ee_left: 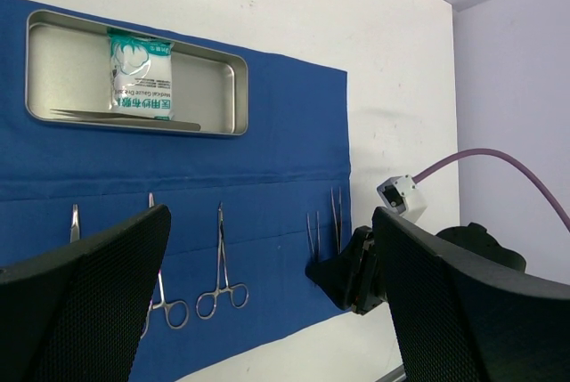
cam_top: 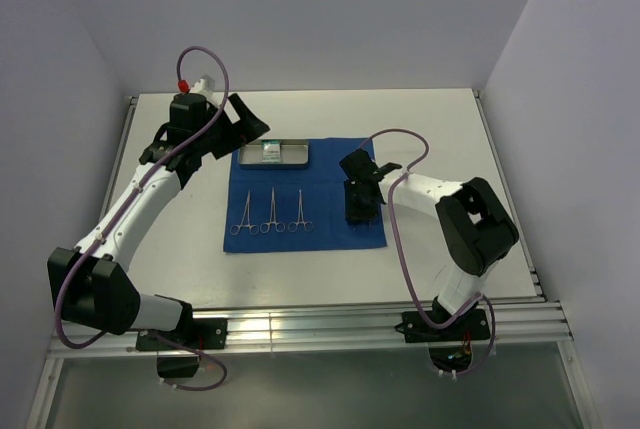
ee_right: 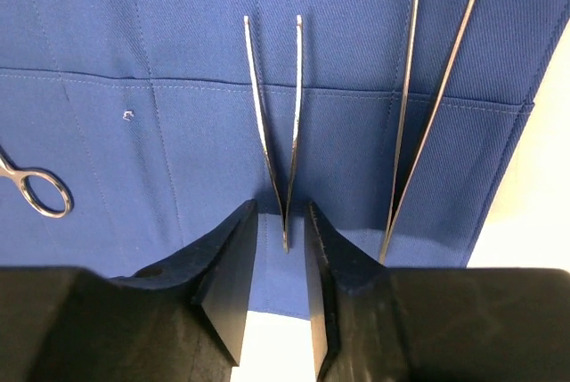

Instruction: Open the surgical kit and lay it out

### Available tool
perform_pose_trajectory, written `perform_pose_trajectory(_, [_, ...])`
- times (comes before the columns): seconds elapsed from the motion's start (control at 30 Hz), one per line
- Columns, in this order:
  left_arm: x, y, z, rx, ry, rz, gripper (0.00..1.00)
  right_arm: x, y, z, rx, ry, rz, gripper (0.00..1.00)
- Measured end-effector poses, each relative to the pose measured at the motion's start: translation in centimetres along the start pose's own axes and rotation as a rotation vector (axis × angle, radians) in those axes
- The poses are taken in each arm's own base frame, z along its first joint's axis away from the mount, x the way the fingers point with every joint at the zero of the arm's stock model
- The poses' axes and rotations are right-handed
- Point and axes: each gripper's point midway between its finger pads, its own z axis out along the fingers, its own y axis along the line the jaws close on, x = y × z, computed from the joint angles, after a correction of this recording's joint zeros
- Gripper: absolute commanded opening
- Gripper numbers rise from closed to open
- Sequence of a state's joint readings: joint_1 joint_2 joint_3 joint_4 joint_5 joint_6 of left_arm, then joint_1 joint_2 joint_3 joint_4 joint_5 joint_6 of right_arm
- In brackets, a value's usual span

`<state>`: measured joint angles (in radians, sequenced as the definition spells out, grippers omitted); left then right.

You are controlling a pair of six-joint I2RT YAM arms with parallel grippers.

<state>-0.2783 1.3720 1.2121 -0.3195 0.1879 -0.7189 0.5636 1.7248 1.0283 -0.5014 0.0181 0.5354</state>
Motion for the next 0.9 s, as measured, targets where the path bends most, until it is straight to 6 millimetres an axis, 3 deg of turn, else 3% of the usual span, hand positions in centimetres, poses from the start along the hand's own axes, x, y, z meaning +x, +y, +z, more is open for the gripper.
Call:
perform_pose_trajectory(0.23, [0.4, -0.3, -0.1, 0.031, 0.024, 0.045, 0.99, -0.6, 0.4, -0.6, -0.01, -0.012, 0.0, 0.44])
perform_pose_trajectory(0.4, [0.7, -0.6, -0.4, 0.092, 0.054, 0.201, 0.98, -3.4, 2.0, -3.5, -0.068, -0.097, -0.007, 0.48])
perform_pose_trajectory(0.43, [0.4, -0.8, -0.4, 0.115, 0.058, 0.258, 0.95, -4.2, 2.4, -4.3, -0.085, -0.124, -0.014, 0.56])
perform_pose_trajectory(0.53, [-1.2, -1.4, 0.1, 0.177, 0.047, 0.43, 0.8, -6.9, 3.7, -7.0, -0.14, -0.215, -0.035, 0.68])
perform_pose_trajectory(0.57, [-1.9, -1.7, 0.4, 0.201, 0.042, 0.507, 0.66, -7.8, 4.1, -8.0, -0.162, -0.247, -0.043, 0.72])
perform_pose_trajectory(0.63, [-2.9, -1.8, 1.4, 0.249, 0.045, 0.655, 0.51, -9.3, 4.7, -9.9, -0.204, -0.304, -0.06, 0.81])
perform_pose_trajectory(0.77, [-3.1, -1.5, 4.6, 0.371, 0.121, 0.914, 0.24, -11.8, 4.3, -12.1, -0.273, -0.373, -0.07, 0.87])
perform_pose_trajectory(0.9, [-1.9, -0.5, 9.1, 0.505, 0.246, 1.05, 0.18, -12.8, 2.9, -12.3, -0.32, -0.368, -0.064, 0.88])
